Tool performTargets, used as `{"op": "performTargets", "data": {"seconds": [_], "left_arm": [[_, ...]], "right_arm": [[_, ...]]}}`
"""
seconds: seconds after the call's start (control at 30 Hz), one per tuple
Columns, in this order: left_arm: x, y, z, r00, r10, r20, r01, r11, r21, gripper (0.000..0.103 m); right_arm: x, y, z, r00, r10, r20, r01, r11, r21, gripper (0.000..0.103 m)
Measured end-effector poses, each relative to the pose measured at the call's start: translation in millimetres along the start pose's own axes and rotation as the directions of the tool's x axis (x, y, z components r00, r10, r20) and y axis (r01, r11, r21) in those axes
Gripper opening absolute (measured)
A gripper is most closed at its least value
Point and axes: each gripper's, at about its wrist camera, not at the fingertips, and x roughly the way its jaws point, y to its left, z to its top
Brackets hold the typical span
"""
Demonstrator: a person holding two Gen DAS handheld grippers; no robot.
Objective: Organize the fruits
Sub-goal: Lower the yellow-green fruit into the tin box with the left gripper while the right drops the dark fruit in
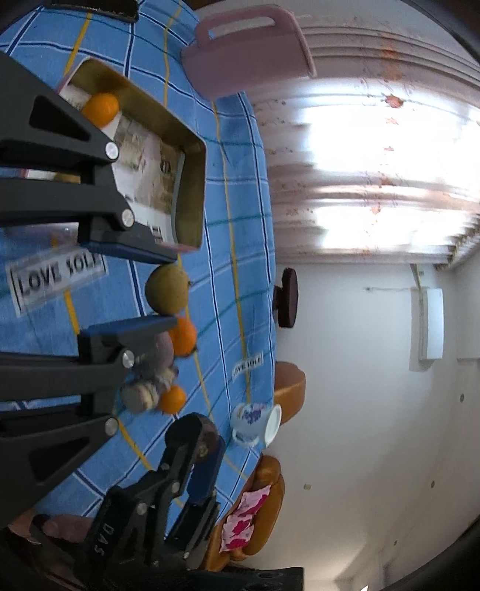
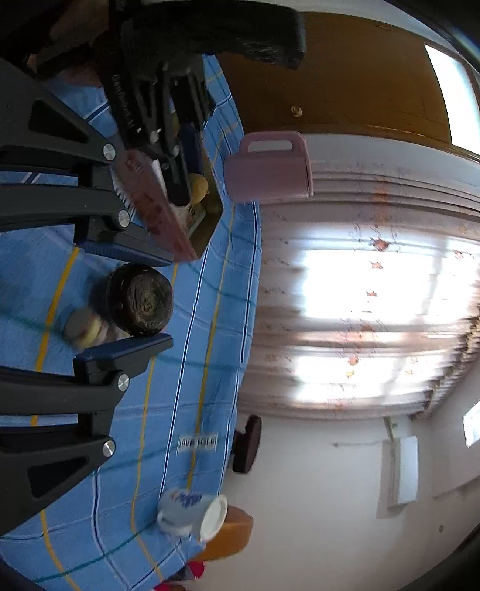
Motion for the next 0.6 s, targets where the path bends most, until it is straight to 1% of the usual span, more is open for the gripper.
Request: {"op": "performTargets", "data": {"seconds": [0.17, 0.27, 0.4, 0.53, 0.6], "left_arm": [[4.2, 28.4, 1.2, 0.999, 0.029, -0.021, -0.029, 0.999, -0.024, 0.029], [7.5, 51.0, 5.1, 0.999, 0.041, -0.032, -0.042, 0.998, -0.056, 0.029], [13.2, 84.0, 10.9, 0.994, 0.097, -0.056, -0.101, 0.992, -0.075, 0.029], [19.6, 109.0, 11.1, 0.988, 0.128, -0.090, -0.137, 0.986, -0.095, 0.029], [22.8, 115.5, 10.0, 0.986, 0.131, -0.104, -0.141, 0.985, -0.099, 0.029]], "right_arm": [[32.6, 25.9, 15.6, 0.997, 0.072, -0.041, -0.073, 0.997, -0.026, 0.039], [59.8, 43.5, 20.9, 0.989, 0.123, -0.083, -0.125, 0.992, -0.019, 0.040], [90.0, 65.1, 23.6, 0.980, 0.154, -0.126, -0.158, 0.987, -0.023, 0.040], [115.8, 83.6, 21.4, 0.969, 0.176, -0.175, -0.185, 0.982, -0.040, 0.040], [128.2, 91.8, 18.2, 0.963, 0.175, -0.204, -0.189, 0.981, -0.047, 0.040]]}}
